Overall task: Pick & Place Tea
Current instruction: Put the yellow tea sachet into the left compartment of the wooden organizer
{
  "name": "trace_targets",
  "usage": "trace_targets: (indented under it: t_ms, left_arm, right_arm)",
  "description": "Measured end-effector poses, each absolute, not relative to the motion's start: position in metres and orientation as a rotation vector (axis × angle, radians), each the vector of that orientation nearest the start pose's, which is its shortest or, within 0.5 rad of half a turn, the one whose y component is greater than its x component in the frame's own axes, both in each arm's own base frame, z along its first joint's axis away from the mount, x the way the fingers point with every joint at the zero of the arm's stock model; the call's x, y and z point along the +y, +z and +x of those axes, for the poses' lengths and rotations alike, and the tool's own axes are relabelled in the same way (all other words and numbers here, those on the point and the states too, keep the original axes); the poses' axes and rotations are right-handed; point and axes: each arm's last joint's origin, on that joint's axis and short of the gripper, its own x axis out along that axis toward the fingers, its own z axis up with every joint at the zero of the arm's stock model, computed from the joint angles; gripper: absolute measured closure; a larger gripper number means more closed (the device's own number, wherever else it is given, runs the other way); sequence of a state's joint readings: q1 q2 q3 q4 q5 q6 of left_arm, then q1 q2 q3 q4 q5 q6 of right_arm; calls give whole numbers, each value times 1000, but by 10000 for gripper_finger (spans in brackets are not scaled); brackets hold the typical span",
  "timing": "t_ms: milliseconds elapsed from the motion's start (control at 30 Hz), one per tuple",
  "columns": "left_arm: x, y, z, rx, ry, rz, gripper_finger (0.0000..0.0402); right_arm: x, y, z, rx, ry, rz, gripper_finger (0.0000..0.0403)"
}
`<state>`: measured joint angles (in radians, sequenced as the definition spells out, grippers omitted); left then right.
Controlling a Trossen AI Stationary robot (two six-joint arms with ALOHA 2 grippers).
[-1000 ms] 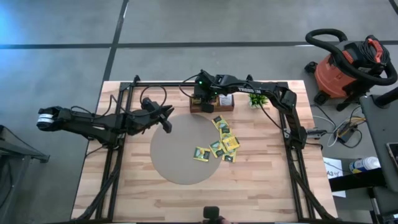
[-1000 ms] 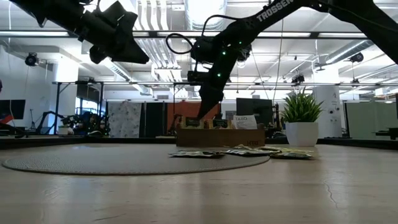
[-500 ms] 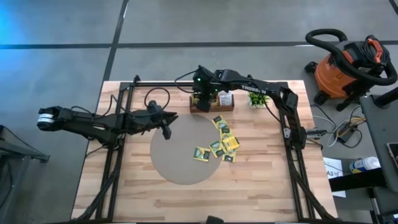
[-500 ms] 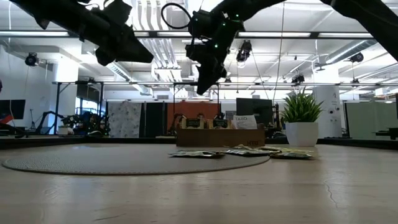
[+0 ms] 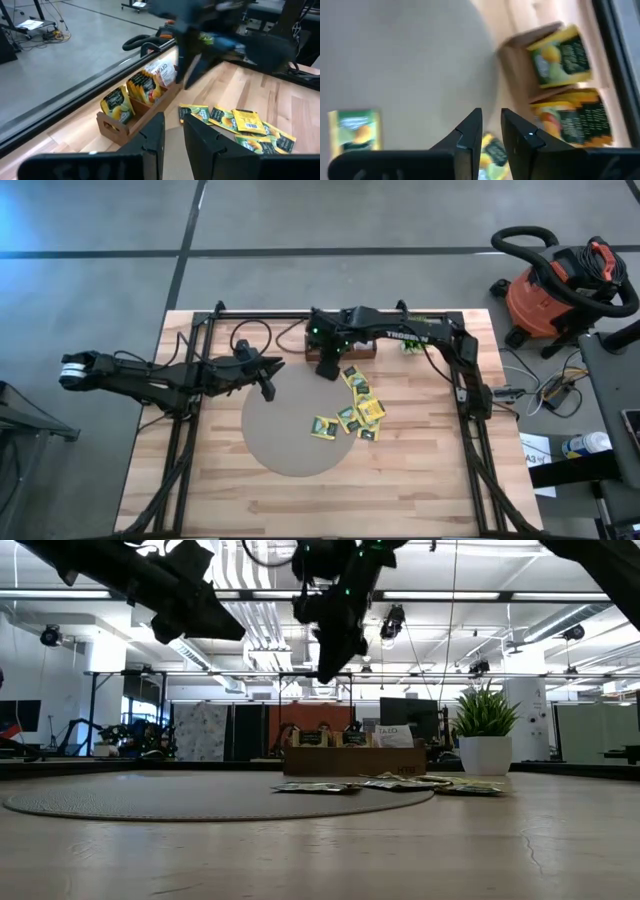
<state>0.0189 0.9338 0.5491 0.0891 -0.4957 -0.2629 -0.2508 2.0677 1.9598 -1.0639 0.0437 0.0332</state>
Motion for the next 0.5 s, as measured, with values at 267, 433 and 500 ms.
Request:
trace_targets:
  t_ms: [267, 433, 500]
  left_arm:
    - [18, 252, 201, 221, 545, -185, 335]
    - [18, 252, 201, 221, 545, -185, 335]
    - [18, 252, 201, 221, 545, -185, 335]
  right_arm:
    - [-53, 291, 414, 1159, -172, 73, 335]
    - [-4, 306, 391, 1098, -120, 36, 335]
    - [15, 314, 376, 1046, -145, 13, 335]
